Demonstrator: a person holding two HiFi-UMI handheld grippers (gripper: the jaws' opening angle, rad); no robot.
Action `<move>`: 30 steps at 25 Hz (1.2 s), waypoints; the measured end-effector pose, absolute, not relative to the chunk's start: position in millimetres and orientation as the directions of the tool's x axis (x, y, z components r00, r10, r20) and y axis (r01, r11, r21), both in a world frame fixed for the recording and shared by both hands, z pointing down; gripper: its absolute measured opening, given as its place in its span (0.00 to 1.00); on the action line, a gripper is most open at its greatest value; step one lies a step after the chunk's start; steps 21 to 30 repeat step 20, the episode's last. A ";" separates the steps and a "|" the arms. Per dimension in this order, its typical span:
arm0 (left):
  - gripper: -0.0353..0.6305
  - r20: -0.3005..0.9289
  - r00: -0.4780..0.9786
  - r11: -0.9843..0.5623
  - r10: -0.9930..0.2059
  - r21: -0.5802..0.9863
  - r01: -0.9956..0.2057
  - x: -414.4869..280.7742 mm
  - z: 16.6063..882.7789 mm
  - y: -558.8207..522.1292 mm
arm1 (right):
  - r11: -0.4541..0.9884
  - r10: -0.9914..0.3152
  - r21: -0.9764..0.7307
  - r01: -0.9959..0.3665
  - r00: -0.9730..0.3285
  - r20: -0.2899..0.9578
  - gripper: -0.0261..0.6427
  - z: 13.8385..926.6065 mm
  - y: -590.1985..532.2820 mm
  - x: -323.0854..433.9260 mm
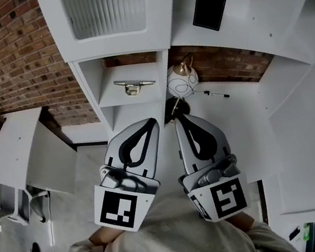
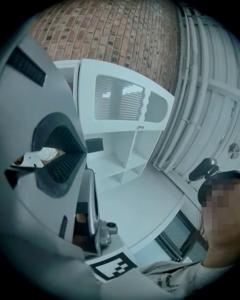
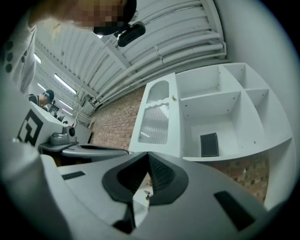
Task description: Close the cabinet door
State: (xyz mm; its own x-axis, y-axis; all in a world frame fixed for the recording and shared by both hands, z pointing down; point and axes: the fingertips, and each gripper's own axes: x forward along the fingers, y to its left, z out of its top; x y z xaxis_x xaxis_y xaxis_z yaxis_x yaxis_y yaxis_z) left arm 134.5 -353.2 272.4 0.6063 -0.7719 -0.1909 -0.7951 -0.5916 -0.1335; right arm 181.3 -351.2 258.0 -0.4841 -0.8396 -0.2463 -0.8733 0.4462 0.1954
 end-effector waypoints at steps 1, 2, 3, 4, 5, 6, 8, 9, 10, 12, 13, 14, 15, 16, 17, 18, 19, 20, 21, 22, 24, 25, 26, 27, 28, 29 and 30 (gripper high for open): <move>0.06 -0.190 0.603 -0.589 -0.775 -0.130 -0.798 135.1 273.0 -353.8 | 0.455 -0.835 0.194 -0.869 -0.492 -0.247 0.07 258.7 -351.1 180.8; 0.06 -0.190 0.599 -0.586 -0.778 -0.126 -0.800 135.2 273.3 -354.5 | 0.461 -0.831 0.194 -0.866 -0.498 -0.247 0.07 259.2 -351.3 180.5; 0.06 -0.192 0.595 -0.582 -0.781 -0.125 -0.804 135.0 273.3 -355.1 | 0.467 -0.828 0.193 -0.863 -0.503 -0.246 0.07 259.7 -351.7 180.4; 0.06 -0.194 0.590 -0.577 -0.784 -0.124 -0.807 134.6 272.9 -355.6 | 0.472 -0.826 0.192 -0.860 -0.508 -0.246 0.07 259.9 -352.2 180.4; 0.06 -0.196 0.585 -0.572 -0.787 -0.123 -0.811 134.3 272.3 -356.2 | 0.477 -0.823 0.190 -0.858 -0.512 -0.244 0.07 259.9 -352.9 180.5; 0.06 -0.199 0.580 -0.568 -0.790 -0.120 -0.814 134.2 271.5 -356.8 | 0.482 -0.821 0.189 -0.856 -0.516 -0.243 0.07 259.6 -353.7 180.9; 0.06 -0.205 0.575 -0.564 -0.792 -0.117 -0.818 134.7 269.8 -357.7 | 0.488 -0.818 0.188 -0.852 -0.522 -0.243 0.07 258.6 -355.3 181.8; 0.06 -0.206 0.575 -0.563 -0.792 -0.117 -0.818 135.4 269.4 -357.9 | 0.489 -0.817 0.188 -0.852 -0.523 -0.243 0.07 258.2 -356.0 182.4; 0.06 -0.206 0.575 -0.564 -0.792 -0.117 -0.818 136.2 269.6 -358.2 | 0.490 -0.816 0.187 -0.852 -0.523 -0.245 0.07 257.9 -356.7 183.1; 0.06 -0.200 0.576 -0.565 -0.793 -0.116 -0.817 137.1 270.8 -359.6 | 0.492 -0.815 0.183 -0.851 -0.525 -0.248 0.07 258.3 -358.4 183.9; 0.06 -0.199 0.574 -0.563 -0.794 -0.114 -0.818 137.0 270.9 -360.6 | 0.494 -0.813 0.182 -0.850 -0.526 -0.248 0.07 258.8 -359.3 183.8; 0.06 -0.200 0.573 -0.562 -0.795 -0.114 -0.819 136.7 270.7 -361.5 | 0.497 -0.812 0.182 -0.849 -0.528 -0.248 0.07 259.1 -360.1 183.5; 0.06 -0.201 0.573 -0.561 -0.795 -0.117 -0.820 136.5 270.3 -362.3 | 0.498 -0.810 0.182 -0.848 -0.530 -0.250 0.07 258.9 -360.8 183.0; 0.06 -0.203 0.575 -0.562 -0.793 -0.122 -0.818 137.0 269.9 -362.9 | 0.499 -0.809 0.183 -0.847 -0.531 -0.253 0.07 258.4 -361.4 182.6; 0.06 -0.203 0.579 -0.565 -0.790 -0.127 -0.815 138.1 269.9 -363.5 | 0.498 -0.808 0.184 -0.847 -0.531 -0.257 0.07 257.6 -362.2 182.3; 0.06 -0.202 0.583 -0.569 -0.787 -0.130 -0.812 139.4 270.2 -364.1 | 0.498 -0.807 0.184 -0.848 -0.530 -0.260 0.07 257.0 -363.0 182.2; 0.06 -0.201 0.587 -0.573 -0.784 -0.131 -0.809 140.6 270.7 -364.8 | 0.497 -0.806 0.185 -0.848 -0.530 -0.262 0.07 256.4 -363.9 182.3; 0.06 -0.199 0.591 -0.576 -0.782 -0.132 -0.807 141.8 271.2 -365.6 | 0.497 -0.806 0.185 -0.848 -0.530 -0.264 0.07 255.9 -364.7 182.3; 0.06 -0.199 0.591 -0.576 -0.782 -0.132 -0.807 141.8 271.2 -365.6 | 0.497 -0.806 0.185 -0.848 -0.530 -0.264 0.07 255.9 -364.7 182.3; 0.06 -0.199 0.591 -0.576 -0.782 -0.132 -0.807 141.8 271.2 -365.6 | 0.497 -0.806 0.185 -0.848 -0.530 -0.264 0.07 255.9 -364.7 182.3; 0.06 -0.199 0.591 -0.576 -0.782 -0.132 -0.807 141.8 271.2 -365.6 | 0.497 -0.806 0.185 -0.848 -0.530 -0.264 0.07 255.9 -364.7 182.3; 0.06 -0.199 0.591 -0.576 -0.782 -0.132 -0.807 141.8 271.2 -365.6 | 0.497 -0.806 0.185 -0.848 -0.530 -0.264 0.07 255.9 -364.7 182.3; 0.06 -0.199 0.591 -0.576 -0.782 -0.132 -0.807 141.8 271.2 -365.6 | 0.497 -0.806 0.185 -0.848 -0.530 -0.264 0.07 255.9 -364.7 182.3; 0.06 -0.199 0.591 -0.576 -0.782 -0.132 -0.807 141.8 271.2 -365.6 | 0.497 -0.806 0.185 -0.848 -0.530 -0.264 0.07 255.9 -364.7 182.3; 0.06 -0.199 0.591 -0.576 -0.782 -0.132 -0.807 141.8 271.2 -365.6 | 0.497 -0.806 0.185 -0.848 -0.530 -0.264 0.07 255.9 -364.7 182.3; 0.06 -0.199 0.591 -0.576 -0.782 -0.132 -0.807 141.8 271.2 -365.6 | 0.497 -0.806 0.185 -0.848 -0.530 -0.264 0.07 255.9 -364.7 182.3; 0.06 -0.199 0.591 -0.576 -0.782 -0.132 -0.807 141.8 271.2 -365.6 | 0.497 -0.806 0.185 -0.848 -0.530 -0.264 0.07 255.9 -364.7 182.3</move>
